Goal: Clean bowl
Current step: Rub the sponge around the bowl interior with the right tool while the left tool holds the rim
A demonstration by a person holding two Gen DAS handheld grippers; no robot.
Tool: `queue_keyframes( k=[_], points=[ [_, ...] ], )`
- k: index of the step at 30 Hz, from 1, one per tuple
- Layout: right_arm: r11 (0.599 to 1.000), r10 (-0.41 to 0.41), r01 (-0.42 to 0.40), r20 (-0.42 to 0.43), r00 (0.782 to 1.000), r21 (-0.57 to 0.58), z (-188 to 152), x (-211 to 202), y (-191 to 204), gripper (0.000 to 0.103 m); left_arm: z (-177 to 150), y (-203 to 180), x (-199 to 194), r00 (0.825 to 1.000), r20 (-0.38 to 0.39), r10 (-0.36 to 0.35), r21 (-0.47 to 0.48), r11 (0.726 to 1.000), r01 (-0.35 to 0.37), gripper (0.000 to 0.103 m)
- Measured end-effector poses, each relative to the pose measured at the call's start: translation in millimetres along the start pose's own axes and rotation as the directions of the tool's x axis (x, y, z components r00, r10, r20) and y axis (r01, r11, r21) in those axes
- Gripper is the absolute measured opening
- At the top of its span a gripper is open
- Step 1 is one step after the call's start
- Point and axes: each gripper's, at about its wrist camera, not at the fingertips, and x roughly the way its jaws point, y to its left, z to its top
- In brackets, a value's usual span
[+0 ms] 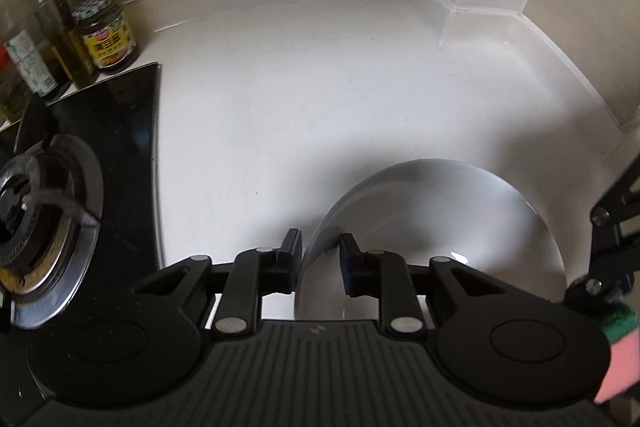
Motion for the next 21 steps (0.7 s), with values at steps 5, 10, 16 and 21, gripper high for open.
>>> queue_keyframes(
  k=[5, 10, 16, 21],
  points=[
    [0.988, -0.025, 0.002, 0.149, 0.989, 0.154, -21.3, -21.4, -9.0, 0.026, 11.1, 3.0, 4.0, 0.999, -0.045, -0.029, -0.004, 1.0, 0.028, 0.022],
    [0.979, -0.205, 0.205, 0.04, 0.978, 0.005, -27.6, -33.8, 4.7, 0.026, 13.9, 15.2, -5.7, 0.994, -0.086, -0.07, -0.065, 0.996, 0.064, 0.014],
    [0.901, -0.383, 0.347, -0.104, 0.918, -0.261, -13.8, -14.3, 12.0, 0.026, -2.9, 20.9, -22.2, 0.993, -0.109, -0.044, -0.137, 0.99, 0.029, 0.013],
    [0.909, -0.345, 0.264, -0.226, 0.911, -0.323, 8.0, 13.1, 1.6, 0.026, -20.4, 20.9, -26.5, 0.992, -0.116, -0.041, -0.186, 0.982, 0.019, 0.013]
  ],
)
